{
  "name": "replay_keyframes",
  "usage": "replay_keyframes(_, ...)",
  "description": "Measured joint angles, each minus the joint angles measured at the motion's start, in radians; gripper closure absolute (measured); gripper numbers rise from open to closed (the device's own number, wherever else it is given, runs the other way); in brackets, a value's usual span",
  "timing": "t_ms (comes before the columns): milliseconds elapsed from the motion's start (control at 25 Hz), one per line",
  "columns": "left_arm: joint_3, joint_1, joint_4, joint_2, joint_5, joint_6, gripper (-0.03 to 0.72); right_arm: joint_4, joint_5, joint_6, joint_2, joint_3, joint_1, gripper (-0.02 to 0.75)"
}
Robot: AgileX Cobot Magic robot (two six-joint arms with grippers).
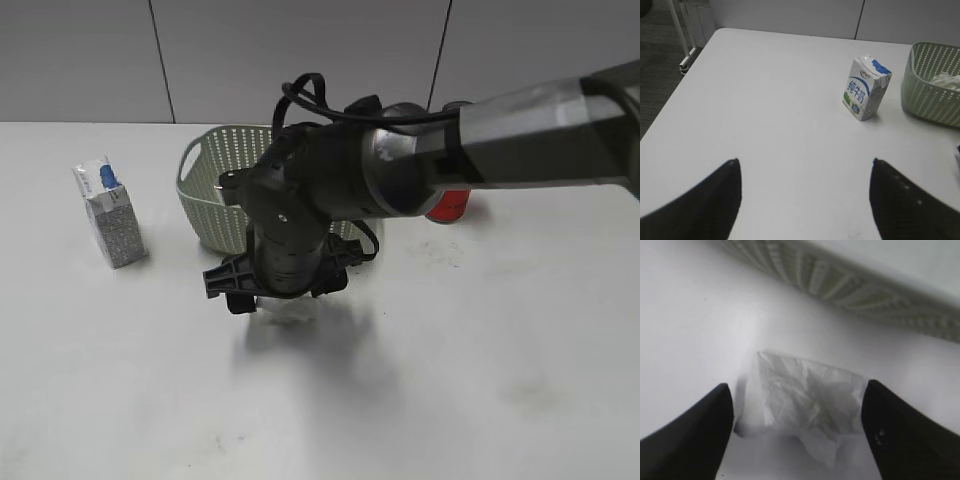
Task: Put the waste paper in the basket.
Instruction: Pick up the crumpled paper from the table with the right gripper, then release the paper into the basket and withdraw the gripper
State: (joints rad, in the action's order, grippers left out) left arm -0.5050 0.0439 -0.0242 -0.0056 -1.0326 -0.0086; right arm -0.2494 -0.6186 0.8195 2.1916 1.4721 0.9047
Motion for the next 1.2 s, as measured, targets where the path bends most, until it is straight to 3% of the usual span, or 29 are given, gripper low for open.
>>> replay_keyframes(200, 0.000, 0.000, 0.000, 0.000, 0.000, 0.000, 0.097, 0.014, -0.019, 0.001, 0.029, 0.002, 0.000, 0.143)
replay_keyframes(320, 0.000, 0.000, 0.000, 0.000, 0.000, -0.002, 0.097, 0.034, -0.023, 0.001, 0.033, 0.005, 0.000, 0.191)
replay_keyframes(440, 0.000, 0.000, 0.000, 0.000, 0.000, -0.001, 0.097, 0.038, -0.027, 0.000, 0.033, 0.006, 0.000, 0.318)
replay_keyframes(640, 0.000, 0.000, 0.000, 0.000, 0.000, -0.001, 0.097, 0.043, -0.038, -0.001, 0.033, 0.008, 0.000, 0.666)
replay_keyframes(720, 0.000, 0.000, 0.000, 0.000, 0.000, -0.001, 0.097, 0.044, -0.042, -0.002, 0.032, 0.008, 0.000, 0.730)
replay_keyframes(1040, 0.000, 0.000, 0.000, 0.000, 0.000, -0.001, 0.097, 0.053, -0.022, -0.089, -0.136, 0.008, 0.003, 0.745)
replay_keyframes(1200, 0.000, 0.000, 0.000, 0.000, 0.000, -0.001, 0.097, 0.053, 0.096, -0.222, -0.251, 0.012, -0.011, 0.745)
